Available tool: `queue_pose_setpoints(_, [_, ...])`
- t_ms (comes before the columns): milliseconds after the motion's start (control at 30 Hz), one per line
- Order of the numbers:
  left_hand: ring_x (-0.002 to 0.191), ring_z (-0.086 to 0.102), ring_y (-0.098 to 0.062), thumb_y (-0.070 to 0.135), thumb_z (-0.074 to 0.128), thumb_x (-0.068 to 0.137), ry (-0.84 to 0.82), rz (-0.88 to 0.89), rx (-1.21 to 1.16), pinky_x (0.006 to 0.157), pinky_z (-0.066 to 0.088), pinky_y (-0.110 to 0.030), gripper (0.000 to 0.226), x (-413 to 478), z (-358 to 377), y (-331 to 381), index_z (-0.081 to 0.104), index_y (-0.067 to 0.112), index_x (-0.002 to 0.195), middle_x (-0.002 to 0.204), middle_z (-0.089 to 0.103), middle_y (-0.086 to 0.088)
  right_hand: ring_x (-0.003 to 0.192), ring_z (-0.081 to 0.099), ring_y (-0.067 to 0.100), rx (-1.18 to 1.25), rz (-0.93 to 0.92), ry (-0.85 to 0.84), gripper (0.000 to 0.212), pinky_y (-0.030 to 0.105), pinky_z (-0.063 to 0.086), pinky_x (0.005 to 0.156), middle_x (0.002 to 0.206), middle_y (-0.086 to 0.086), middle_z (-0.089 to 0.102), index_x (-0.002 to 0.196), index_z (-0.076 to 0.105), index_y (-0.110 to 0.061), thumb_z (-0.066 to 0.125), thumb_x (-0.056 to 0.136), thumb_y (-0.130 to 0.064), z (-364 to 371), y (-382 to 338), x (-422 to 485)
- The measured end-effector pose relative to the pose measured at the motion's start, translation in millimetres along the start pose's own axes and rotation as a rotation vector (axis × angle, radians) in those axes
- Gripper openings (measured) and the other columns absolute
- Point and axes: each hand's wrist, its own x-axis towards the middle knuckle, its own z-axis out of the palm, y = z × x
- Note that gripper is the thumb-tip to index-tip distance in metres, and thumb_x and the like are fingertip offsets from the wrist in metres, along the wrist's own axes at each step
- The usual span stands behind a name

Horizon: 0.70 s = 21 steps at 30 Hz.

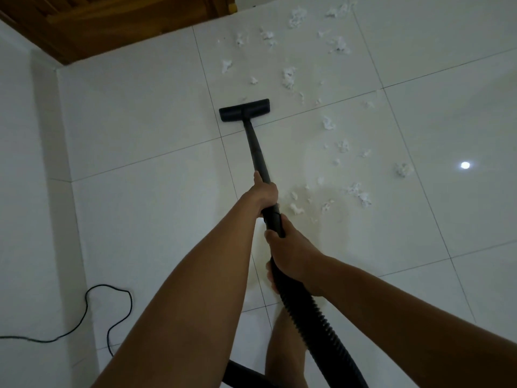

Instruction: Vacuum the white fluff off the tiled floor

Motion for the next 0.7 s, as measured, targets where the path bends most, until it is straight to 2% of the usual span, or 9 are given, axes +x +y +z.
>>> queue_pose_setpoints(100, [0.078, 0.060, -0.018, 0.029, 0.031, 0.108, 0.014, 0.046, -0.012, 0.092, 0.059, -0.041, 0.068, 9.5, 3.0, -11.1, -0.013, 0.038, 0.159, 0.106, 0.060, -0.013, 0.050, 0.059, 0.020, -0.029, -0.003, 0.027, 0.041, 0.031, 0.055, 0.049, 0.077, 0.014, 0.059, 0.139, 0.032, -0.057, 0.040, 0.106, -0.034, 2.1, 9.2, 7.9])
queue_pose_setpoints(133, [0.081, 0.062, -0.020, 0.029, 0.031, 0.108, 0.013, 0.062, -0.029, 0.094, 0.058, -0.043, 0.068, 11.7, 4.1, -14.9, -0.012, 0.038, 0.160, 0.110, 0.060, -0.014, 0.051, 0.060, 0.020, -0.041, -0.007, 0.038, 0.040, 0.031, 0.055, 0.050, 0.078, 0.014, 0.060, 0.138, 0.032, -0.058, 0.040, 0.106, -0.036, 2.7, 12.6, 10.4])
queue_pose_setpoints(233, [0.095, 0.065, -0.026, 0.030, 0.031, 0.109, 0.017, 0.109, -0.061, 0.100, 0.054, -0.047, 0.066, 16.1, 7.9, -26.7, -0.010, 0.037, 0.160, 0.138, 0.055, -0.020, 0.052, 0.061, 0.021, -0.066, -0.030, 0.071, 0.040, 0.031, 0.056, 0.051, 0.078, 0.015, 0.061, 0.138, 0.032, -0.060, 0.041, 0.106, -0.037, 4.6, 23.5, 16.4])
queue_pose_setpoints(300, [0.094, 0.064, -0.027, 0.031, 0.031, 0.109, 0.023, 0.133, -0.072, 0.101, 0.054, -0.048, 0.066, 19.0, 10.0, -34.6, -0.009, 0.037, 0.160, 0.142, 0.053, -0.021, 0.053, 0.061, 0.022, -0.079, -0.042, 0.090, 0.041, 0.031, 0.056, 0.051, 0.080, 0.015, 0.061, 0.139, 0.032, -0.059, 0.041, 0.106, -0.036, 7.0, 30.9, 19.5])
queue_pose_setpoints(467, [0.072, 0.058, -0.018, 0.030, 0.033, 0.108, 0.026, 0.143, -0.154, 0.081, 0.059, -0.039, 0.066, 25.7, 13.1, -45.7, -0.006, 0.040, 0.160, 0.109, 0.059, -0.016, 0.062, 0.062, 0.024, -0.104, -0.075, 0.125, 0.045, 0.033, 0.058, 0.054, 0.090, 0.017, 0.060, 0.146, 0.030, -0.054, 0.042, 0.106, -0.035, 9.8, 41.4, 27.1])
queue_pose_setpoints(533, [0.070, 0.057, -0.019, 0.028, 0.035, 0.108, 0.015, 0.136, -0.216, 0.083, 0.059, -0.043, 0.067, 27.8, 13.4, -45.7, -0.004, 0.041, 0.160, 0.100, 0.056, -0.013, 0.061, 0.063, 0.023, -0.109, -0.079, 0.126, 0.044, 0.031, 0.057, 0.052, 0.087, 0.016, 0.060, 0.145, 0.032, -0.053, 0.042, 0.107, -0.035, 8.3, 42.6, 28.5])
queue_pose_setpoints(600, [0.069, 0.056, -0.019, 0.026, 0.037, 0.108, 0.011, 0.133, -0.249, 0.084, 0.059, -0.044, 0.068, 30.2, 14.2, -44.5, -0.004, 0.041, 0.160, 0.099, 0.058, -0.019, 0.056, 0.062, 0.021, -0.112, -0.086, 0.123, 0.043, 0.029, 0.055, 0.049, 0.082, 0.014, 0.060, 0.145, 0.032, -0.053, 0.042, 0.107, -0.035, 5.4, 43.1, 30.6])
queue_pose_setpoints(700, [0.065, 0.056, -0.017, 0.025, 0.038, 0.108, 0.009, 0.128, -0.277, 0.067, 0.058, -0.035, 0.069, 34.5, 15.2, -41.9, -0.003, 0.044, 0.159, 0.087, 0.058, -0.013, 0.052, 0.060, 0.019, -0.095, -0.089, 0.114, 0.044, 0.028, 0.053, 0.047, 0.077, 0.013, 0.060, 0.145, 0.033, -0.054, 0.042, 0.107, -0.035, 1.2, 42.6, 35.3])
